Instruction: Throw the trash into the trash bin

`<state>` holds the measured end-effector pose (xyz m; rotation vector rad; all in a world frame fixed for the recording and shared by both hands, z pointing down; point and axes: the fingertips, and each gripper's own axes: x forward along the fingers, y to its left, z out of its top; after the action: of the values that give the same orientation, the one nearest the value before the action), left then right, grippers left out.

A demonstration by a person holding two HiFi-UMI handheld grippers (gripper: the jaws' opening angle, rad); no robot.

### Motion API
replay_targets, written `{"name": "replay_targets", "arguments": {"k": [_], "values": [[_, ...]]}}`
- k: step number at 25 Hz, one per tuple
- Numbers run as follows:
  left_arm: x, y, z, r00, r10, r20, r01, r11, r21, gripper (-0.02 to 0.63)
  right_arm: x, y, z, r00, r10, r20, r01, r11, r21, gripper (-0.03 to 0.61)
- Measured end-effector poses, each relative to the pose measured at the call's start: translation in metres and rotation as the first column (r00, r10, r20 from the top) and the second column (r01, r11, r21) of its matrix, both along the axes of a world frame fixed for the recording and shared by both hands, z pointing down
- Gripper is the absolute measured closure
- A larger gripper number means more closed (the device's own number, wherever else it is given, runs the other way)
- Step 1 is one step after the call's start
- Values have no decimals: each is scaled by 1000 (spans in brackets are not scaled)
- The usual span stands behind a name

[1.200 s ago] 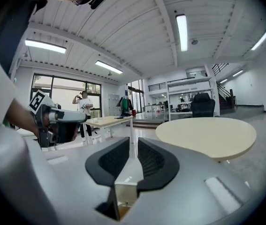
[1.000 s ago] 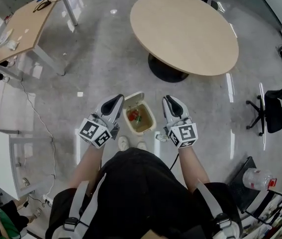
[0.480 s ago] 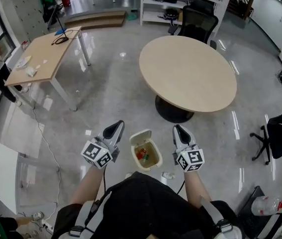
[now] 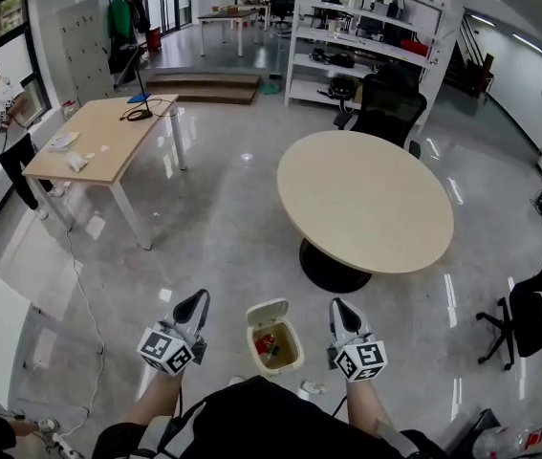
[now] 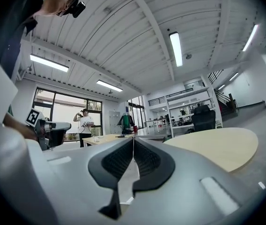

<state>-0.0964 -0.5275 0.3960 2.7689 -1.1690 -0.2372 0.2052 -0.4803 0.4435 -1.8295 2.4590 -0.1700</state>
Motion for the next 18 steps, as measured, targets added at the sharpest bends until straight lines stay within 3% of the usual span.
{"name": "replay_targets", "arguments": {"k": [5,10,14,18], "values": [[18,32,-8,1000,-5,11,4,999,41,614,-1,22,2,998,-55,20,55,998,8,571],[30,62,-4,1000,3,-5,-3,1000,-9,614,-12,35,12,995,-91,29,92,996,-17,571],[16,74,4,1000,2,-12,-2,1000,-29,614,-20,46,4,995,-94,29,94,996,2,572],[-4,68,5,997,-33,-69,31,999,-27,614,-20,54,-2,998,-64,29,64,998,2,572]]}}
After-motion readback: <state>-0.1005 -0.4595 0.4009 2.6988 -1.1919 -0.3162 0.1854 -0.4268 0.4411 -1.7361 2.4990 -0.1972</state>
